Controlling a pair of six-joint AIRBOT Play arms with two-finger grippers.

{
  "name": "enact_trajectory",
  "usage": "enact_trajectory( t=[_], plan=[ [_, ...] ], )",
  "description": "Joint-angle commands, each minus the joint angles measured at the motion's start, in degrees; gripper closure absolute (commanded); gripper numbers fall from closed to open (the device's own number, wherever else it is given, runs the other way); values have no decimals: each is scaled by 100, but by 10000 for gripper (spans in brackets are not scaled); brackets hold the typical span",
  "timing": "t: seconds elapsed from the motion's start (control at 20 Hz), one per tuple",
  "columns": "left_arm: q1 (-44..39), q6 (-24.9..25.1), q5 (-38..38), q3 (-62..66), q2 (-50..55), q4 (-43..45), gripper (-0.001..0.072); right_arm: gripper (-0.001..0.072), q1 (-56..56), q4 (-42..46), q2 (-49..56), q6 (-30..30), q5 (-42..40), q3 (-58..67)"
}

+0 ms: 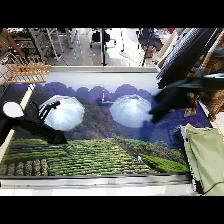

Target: Fold the clothes and pants, and hang the long-sleeved shirts on hangers.

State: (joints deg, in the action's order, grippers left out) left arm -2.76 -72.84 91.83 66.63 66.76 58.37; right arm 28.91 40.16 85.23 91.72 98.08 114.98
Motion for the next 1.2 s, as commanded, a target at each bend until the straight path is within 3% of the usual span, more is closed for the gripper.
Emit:
enact_trajectory(
  t=[0.0,0.2,0.4,0.65,0.7,0.75,0.8,0.95,1.05,1.15],
  plan=[
    [2,24,208,-376,-369,15,703,693,2168,599,-822,155,540,-236],
    [2,26,120,-817,-367,15,703,694,4168,1847,-1561,-13,717,-1550],
    [2,24,-24,-909,-365,15,703,694,4977,4673,-2363,-306,647,-3355],
    [2,22,-238,-907,-365,15,702,690,5062,5090,-2494,-229,236,-5427],
    [2,22,-195,-907,-365,15,702,560,5062,5147,-2430,-310,-50,-5681],
    [4,22,-98,-907,-367,17,702,249,5062,5156,-2332,-387,-258,-5733],
    [7,22,7,-903,-369,17,702,23,5060,5128,-2214,-442,-348,-5606],
    [9,20,98,-664,-372,527,703,20,4774,4765,-1871,-431,-621,-4354],
    [9,-212,92,-140,-372,1814,703,20,4262,3283,-1718,-444,-1147,-3423],
    [11,-654,52,525,-372,3497,702,20,3388,1480,-1681,-990,-1875,-3067]
  ],
)
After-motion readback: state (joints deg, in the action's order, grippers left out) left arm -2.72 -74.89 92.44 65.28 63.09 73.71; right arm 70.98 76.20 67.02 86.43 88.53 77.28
